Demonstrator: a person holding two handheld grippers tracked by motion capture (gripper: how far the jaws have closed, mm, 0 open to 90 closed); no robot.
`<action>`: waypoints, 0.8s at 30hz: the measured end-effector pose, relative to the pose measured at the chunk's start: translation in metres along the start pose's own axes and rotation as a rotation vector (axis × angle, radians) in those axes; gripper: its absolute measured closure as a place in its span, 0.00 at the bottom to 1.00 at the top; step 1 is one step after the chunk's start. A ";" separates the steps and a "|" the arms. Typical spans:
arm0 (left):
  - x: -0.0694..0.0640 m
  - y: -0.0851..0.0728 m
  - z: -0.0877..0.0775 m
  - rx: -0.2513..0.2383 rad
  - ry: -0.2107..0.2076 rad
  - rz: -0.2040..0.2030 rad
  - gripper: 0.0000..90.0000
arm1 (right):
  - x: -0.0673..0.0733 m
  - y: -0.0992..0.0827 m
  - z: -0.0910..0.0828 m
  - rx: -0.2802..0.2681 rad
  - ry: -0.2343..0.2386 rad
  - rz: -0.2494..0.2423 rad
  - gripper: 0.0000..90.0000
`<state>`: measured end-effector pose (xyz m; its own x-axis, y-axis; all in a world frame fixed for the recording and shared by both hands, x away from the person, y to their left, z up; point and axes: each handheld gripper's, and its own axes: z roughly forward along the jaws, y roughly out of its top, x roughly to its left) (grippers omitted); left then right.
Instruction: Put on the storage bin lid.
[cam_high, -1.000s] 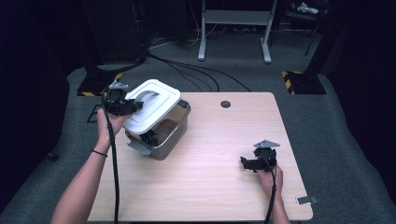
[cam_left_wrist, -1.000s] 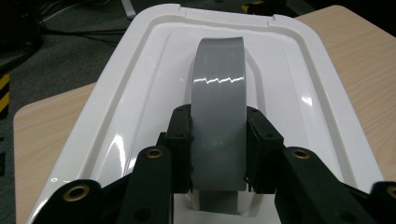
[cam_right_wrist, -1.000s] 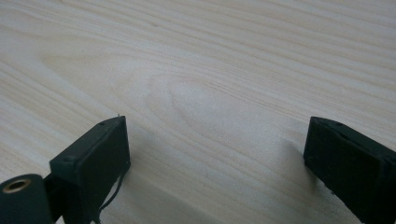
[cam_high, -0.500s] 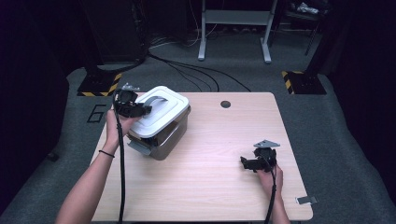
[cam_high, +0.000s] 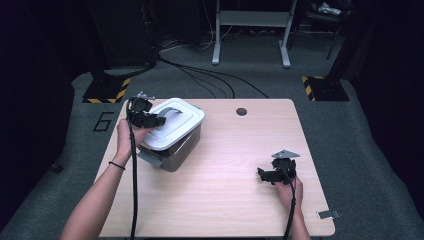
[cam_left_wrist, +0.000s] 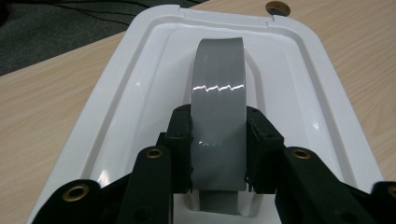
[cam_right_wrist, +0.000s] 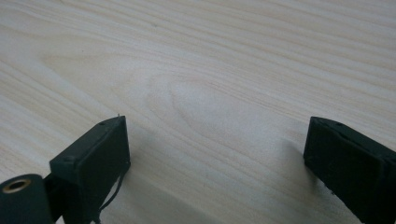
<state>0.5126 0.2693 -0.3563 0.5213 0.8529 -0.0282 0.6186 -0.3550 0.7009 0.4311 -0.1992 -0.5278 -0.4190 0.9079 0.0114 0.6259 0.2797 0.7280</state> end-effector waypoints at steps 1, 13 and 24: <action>0.000 -0.001 0.001 -0.001 0.005 -0.001 0.74 | 0.000 0.000 0.000 0.000 0.000 0.000 0.07; -0.005 -0.001 -0.001 0.013 -0.010 0.011 0.47 | 0.000 0.000 0.000 0.000 0.000 0.000 0.07; -0.006 -0.010 -0.017 -0.025 -0.023 0.012 0.21 | 0.000 0.000 0.000 0.000 0.000 0.000 0.07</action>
<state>0.4932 0.2740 -0.3512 0.5422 0.8395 -0.0359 0.5974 -0.3551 0.7190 0.4311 -0.1992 -0.5278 -0.4191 0.9079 0.0109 0.6258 0.2801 0.7280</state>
